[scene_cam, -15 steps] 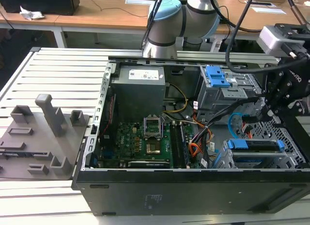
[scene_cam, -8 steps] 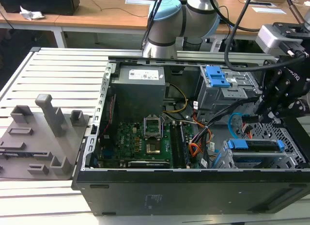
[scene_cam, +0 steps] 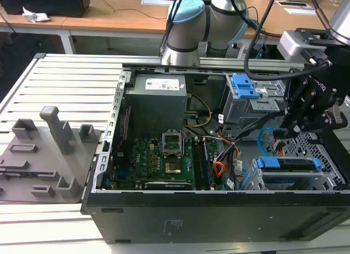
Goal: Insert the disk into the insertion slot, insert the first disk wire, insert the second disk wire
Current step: 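Insert the first disk wire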
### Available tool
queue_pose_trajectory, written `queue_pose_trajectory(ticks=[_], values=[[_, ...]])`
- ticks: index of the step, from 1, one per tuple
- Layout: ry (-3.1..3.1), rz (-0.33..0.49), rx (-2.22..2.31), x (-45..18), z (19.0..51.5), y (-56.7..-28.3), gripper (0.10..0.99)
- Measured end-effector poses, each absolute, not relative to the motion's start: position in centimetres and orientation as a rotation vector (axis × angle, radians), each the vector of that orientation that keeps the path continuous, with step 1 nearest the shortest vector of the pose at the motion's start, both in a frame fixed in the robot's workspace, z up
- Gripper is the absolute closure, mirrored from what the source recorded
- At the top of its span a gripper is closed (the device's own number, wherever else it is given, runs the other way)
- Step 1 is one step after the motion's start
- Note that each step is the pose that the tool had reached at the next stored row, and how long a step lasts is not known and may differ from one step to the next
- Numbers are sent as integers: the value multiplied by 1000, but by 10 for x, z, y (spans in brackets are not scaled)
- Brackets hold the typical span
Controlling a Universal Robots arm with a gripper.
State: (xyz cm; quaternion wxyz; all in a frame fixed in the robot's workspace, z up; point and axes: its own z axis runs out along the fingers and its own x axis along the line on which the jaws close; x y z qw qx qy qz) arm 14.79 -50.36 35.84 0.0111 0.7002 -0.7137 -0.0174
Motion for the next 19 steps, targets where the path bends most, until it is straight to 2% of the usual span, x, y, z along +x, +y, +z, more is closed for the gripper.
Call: queue_pose_trajectory(ticks=[10,11,13,19], values=[[-2221,-42,2179,147,353,-503,784],[-2221,-42,2179,147,353,-503,800],[-2221,-42,2179,147,353,-503,922],[-2221,-40,2178,147,353,-503,922]])
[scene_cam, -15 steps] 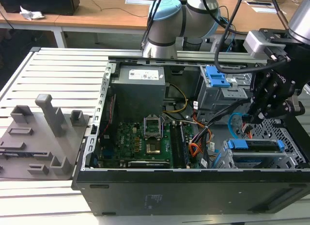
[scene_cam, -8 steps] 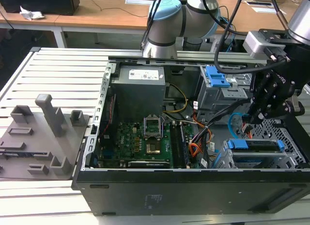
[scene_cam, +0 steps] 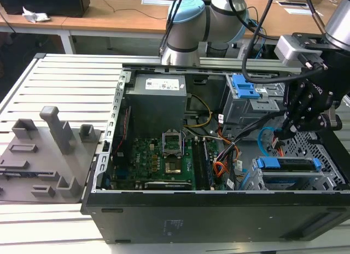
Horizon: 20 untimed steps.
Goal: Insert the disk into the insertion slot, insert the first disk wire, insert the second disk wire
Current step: 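Insert the first disk wire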
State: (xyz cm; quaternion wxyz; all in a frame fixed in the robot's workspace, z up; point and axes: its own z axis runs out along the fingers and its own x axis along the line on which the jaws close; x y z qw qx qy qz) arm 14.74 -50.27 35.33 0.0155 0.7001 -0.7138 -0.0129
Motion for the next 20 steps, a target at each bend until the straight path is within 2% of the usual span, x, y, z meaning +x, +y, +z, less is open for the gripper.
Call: queue_pose_trajectory(ticks=[20], values=[[-2220,-40,2178,152,353,-528,922]])
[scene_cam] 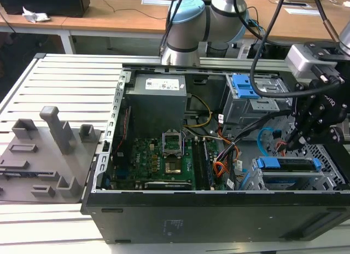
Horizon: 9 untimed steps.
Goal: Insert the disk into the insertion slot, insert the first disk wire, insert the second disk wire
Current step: 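Insert the first disk wire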
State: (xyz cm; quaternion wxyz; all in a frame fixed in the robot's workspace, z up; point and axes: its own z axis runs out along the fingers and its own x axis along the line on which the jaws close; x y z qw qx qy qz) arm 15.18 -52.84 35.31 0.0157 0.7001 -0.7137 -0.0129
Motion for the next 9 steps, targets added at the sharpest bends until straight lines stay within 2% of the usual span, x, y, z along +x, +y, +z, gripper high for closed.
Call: queue_pose_trajectory(ticks=[9], values=[[-2220,-40,2177,152,349,-531,922]])
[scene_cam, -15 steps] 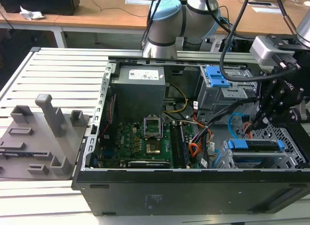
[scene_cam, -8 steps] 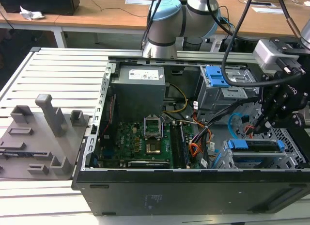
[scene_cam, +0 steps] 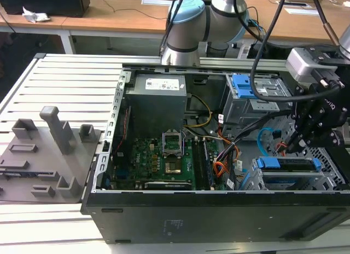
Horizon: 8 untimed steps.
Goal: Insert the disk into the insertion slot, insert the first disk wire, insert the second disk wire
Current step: 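Insert the first disk wire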
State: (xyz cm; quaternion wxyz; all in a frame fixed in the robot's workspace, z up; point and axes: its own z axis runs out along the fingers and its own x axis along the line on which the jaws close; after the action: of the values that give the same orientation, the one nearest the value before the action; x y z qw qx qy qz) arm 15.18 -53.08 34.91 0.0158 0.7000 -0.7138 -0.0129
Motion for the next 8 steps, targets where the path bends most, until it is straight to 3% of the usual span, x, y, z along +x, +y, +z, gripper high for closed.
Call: queue_pose_trajectory(ticks=[8], values=[[-2219,-41,2177,158,348,-541,922]])
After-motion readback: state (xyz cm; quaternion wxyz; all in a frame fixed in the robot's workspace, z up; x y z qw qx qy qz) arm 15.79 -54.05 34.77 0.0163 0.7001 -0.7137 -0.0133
